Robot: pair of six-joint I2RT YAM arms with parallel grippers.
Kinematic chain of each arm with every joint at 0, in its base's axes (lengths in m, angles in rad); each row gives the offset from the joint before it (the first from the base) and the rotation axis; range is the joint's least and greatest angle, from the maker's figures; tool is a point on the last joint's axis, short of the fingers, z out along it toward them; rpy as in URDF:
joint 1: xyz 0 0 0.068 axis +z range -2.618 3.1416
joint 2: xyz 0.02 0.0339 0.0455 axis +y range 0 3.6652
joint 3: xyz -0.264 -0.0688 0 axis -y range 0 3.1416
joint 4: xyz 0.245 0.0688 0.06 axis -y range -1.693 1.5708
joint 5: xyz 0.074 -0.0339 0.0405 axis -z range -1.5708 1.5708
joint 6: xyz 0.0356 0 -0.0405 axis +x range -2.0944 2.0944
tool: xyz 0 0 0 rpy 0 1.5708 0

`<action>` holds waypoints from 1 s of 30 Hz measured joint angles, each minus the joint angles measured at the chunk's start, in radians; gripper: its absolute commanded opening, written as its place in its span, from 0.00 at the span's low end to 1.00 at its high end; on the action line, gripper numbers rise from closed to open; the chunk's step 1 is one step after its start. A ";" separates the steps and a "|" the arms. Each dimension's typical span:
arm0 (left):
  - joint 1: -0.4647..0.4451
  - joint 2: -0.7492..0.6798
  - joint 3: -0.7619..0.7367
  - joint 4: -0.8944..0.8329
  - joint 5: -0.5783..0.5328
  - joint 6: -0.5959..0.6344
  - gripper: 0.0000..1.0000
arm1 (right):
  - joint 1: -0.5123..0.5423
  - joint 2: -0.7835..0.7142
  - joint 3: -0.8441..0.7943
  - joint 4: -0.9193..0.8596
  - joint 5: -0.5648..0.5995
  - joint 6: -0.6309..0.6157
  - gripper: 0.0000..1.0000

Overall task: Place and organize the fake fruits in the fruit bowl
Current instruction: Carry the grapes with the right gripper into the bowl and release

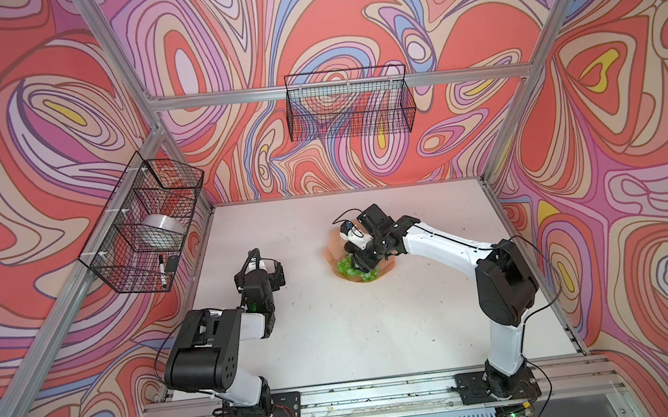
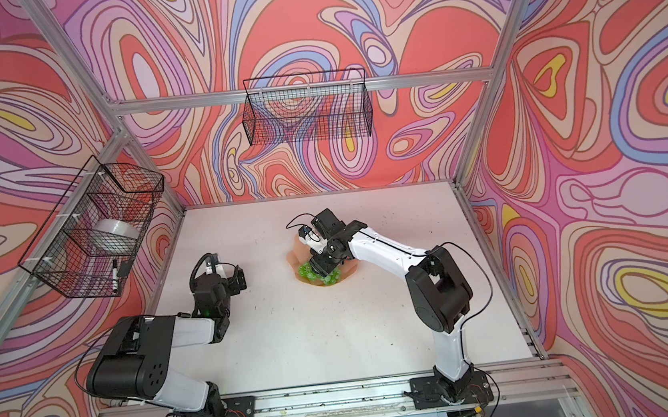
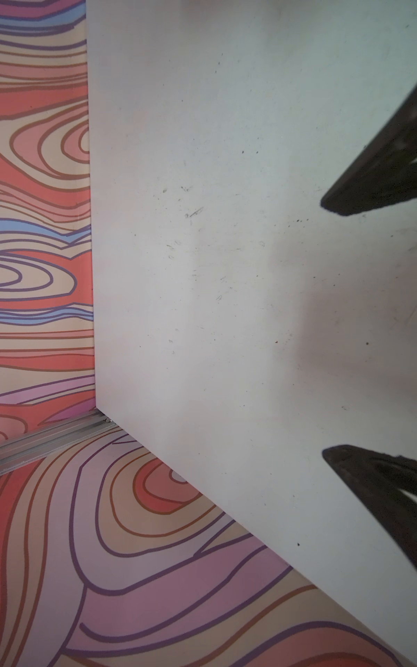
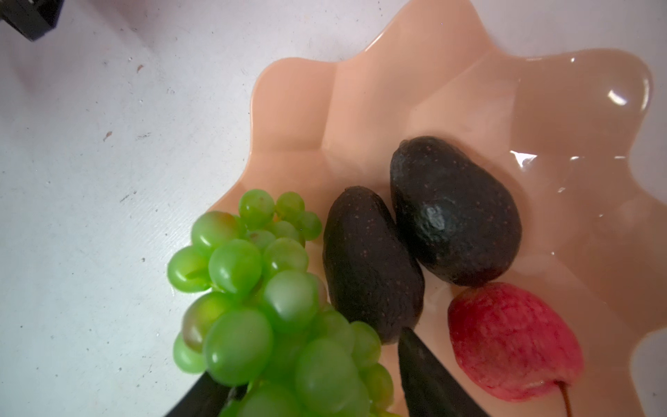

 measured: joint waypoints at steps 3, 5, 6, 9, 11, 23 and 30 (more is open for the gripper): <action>0.000 0.000 0.000 0.000 0.000 0.000 1.00 | -0.002 0.000 0.000 0.000 0.002 0.005 0.78; 0.000 0.000 0.000 0.000 0.000 0.000 1.00 | -0.005 0.000 -0.004 0.006 -0.005 0.009 0.81; 0.000 0.000 0.000 0.000 0.000 0.000 1.00 | -0.010 -0.002 -0.008 0.012 -0.012 0.014 0.82; 0.000 0.000 0.000 0.000 0.000 0.000 1.00 | -0.030 -0.012 -0.034 0.030 -0.044 0.034 0.87; 0.000 0.000 0.000 0.000 0.000 0.000 1.00 | -0.049 -0.018 -0.051 0.044 -0.072 0.046 0.91; 0.000 0.000 0.000 0.000 0.000 0.000 1.00 | -0.101 -0.027 -0.105 0.127 -0.271 0.111 0.98; 0.000 0.000 0.000 0.000 0.000 0.000 1.00 | -0.117 -0.027 -0.105 0.156 -0.360 0.144 0.98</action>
